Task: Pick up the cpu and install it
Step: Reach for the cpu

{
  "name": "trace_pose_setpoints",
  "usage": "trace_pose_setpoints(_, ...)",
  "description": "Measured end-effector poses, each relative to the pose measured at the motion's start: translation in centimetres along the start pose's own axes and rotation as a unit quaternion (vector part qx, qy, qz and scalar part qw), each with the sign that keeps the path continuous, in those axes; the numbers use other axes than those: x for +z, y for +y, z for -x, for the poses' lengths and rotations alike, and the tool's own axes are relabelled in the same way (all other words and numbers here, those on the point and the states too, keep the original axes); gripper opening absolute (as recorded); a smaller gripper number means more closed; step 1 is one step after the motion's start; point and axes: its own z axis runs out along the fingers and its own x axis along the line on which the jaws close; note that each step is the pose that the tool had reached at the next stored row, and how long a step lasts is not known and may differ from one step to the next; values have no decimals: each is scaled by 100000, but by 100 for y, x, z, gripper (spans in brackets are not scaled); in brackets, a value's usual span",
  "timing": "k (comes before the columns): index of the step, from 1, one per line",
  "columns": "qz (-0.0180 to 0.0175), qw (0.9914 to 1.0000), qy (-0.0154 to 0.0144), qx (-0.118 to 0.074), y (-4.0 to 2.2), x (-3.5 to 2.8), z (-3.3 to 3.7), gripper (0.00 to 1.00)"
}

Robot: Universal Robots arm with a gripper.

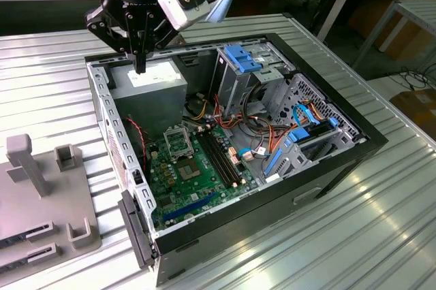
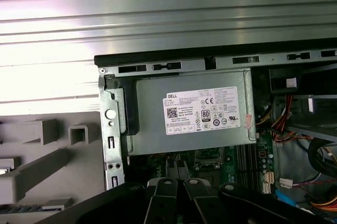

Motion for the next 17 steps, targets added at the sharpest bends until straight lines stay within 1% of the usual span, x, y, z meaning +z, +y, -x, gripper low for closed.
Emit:
trace_pose_setpoints(8, -10, 100000, 109, 4, -6, 1, -74, 11)
trace_pose_setpoints(16, -17, 100000, 208, 9, -9, 3, -116, 11)
trace_pose_setpoints(17, -20, 100000, 235, 8, -10, 3, -130, 11)
